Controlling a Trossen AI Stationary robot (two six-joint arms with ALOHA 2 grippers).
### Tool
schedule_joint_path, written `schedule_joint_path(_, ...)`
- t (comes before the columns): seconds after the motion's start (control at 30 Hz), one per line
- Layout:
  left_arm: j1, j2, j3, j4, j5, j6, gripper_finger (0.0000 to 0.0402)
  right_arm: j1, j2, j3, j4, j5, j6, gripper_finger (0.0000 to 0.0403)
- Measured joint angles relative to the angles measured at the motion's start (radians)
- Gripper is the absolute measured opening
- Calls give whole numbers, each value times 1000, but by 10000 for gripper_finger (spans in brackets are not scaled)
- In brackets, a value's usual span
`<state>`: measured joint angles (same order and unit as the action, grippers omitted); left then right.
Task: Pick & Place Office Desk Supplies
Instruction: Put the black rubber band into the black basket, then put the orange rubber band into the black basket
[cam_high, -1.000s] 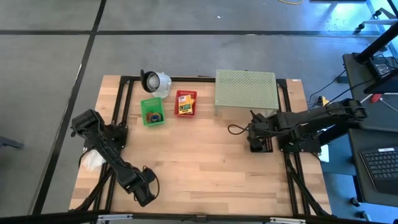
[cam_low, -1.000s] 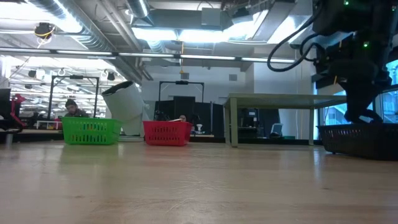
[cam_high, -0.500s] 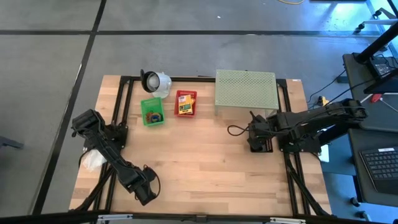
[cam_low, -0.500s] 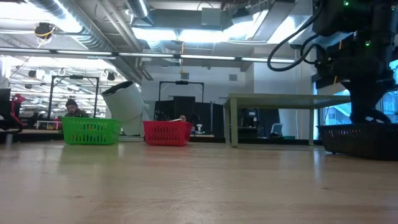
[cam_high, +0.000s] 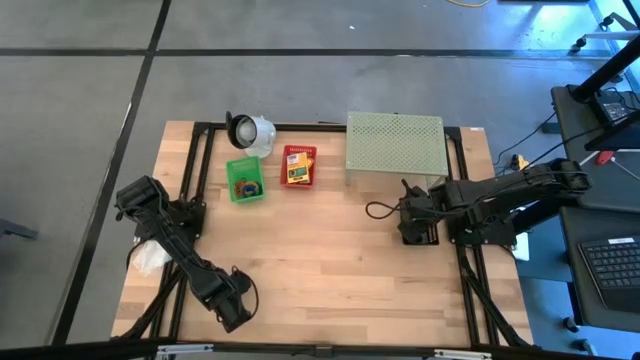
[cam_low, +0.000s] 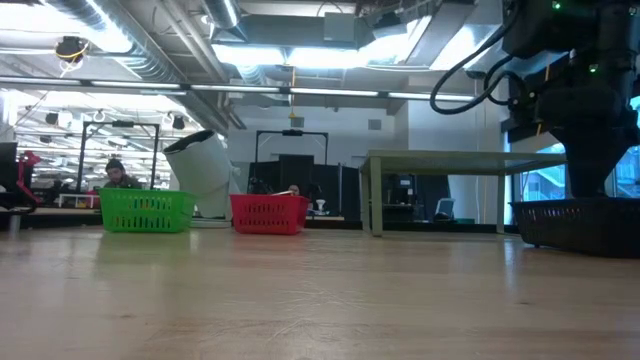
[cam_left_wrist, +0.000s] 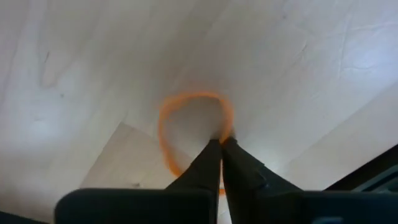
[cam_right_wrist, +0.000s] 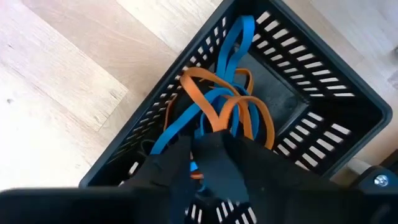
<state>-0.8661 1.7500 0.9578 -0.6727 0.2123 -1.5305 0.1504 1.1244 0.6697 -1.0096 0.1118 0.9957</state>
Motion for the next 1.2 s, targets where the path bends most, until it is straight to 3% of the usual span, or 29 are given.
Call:
schedule_joint_path(0.23,0,0,0,3,0,24,1,0,0,0,-14,8,-9,206)
schedule_joint_path(0.37,0,-2,0,2,-1,39,1,0,0,0,-30,22,-12,224)
schedule_joint_path(0.77,4,0,68,-9,-13,95,1,0,0,14,-47,31,-12,206)
schedule_joint_path(1.0,5,-1,68,-10,-14,97,1,0,0,107,-97,102,-39,204)
schedule_joint_path(1.2,11,-12,69,-10,-149,96,1,0,0,189,-101,141,-78,204)
